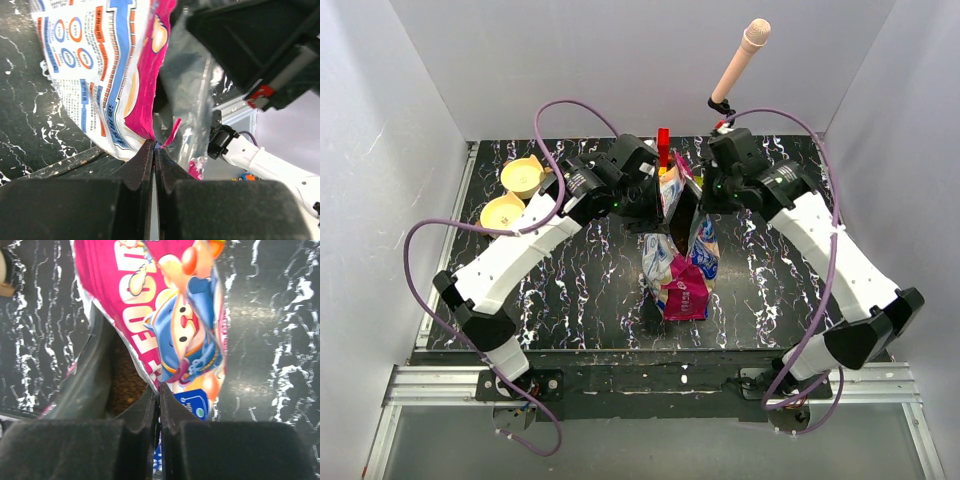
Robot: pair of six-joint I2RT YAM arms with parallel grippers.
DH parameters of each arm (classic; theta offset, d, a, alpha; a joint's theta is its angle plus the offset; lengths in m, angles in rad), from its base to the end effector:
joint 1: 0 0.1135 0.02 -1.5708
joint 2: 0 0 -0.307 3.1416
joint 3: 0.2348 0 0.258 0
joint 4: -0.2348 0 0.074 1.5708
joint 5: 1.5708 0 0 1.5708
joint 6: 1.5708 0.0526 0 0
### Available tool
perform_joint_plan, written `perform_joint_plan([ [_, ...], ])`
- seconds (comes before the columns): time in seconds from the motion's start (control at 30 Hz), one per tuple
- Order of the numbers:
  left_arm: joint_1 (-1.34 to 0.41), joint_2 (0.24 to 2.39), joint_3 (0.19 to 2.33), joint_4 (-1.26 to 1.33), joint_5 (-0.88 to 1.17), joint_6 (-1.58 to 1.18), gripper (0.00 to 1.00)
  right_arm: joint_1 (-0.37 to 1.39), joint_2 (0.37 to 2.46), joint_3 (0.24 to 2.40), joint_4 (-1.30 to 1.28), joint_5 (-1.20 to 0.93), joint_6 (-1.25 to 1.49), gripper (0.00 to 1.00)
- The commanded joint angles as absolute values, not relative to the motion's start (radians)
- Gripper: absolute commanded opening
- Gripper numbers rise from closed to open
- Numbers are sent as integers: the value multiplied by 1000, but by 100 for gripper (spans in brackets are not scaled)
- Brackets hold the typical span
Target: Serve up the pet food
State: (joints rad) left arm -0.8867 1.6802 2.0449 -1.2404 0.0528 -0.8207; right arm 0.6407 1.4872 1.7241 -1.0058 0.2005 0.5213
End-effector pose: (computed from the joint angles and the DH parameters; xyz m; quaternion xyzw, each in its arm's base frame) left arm 0.2175 -0.2711 0.4671 0.0400 0.9391 -0.2729 0.2051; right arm 0.2583 0.1795 0.4494 -0.0157 0.9168 0.1361 0.3752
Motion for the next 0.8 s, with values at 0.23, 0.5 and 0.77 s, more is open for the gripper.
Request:
perform_joint_plan([
  [0.23,-893,1556,1977,-1312,32,-804,0,561,1402,1730,-1008,174,408,1],
  [0.5,-867,1698,2142,-1259,88,-756,57,561,1445,1815,-1046,38,400,1],
  [0.77,-804,1867,2341,-1344,45,-649,98,561,1500,1902,-1106,8,437,1],
])
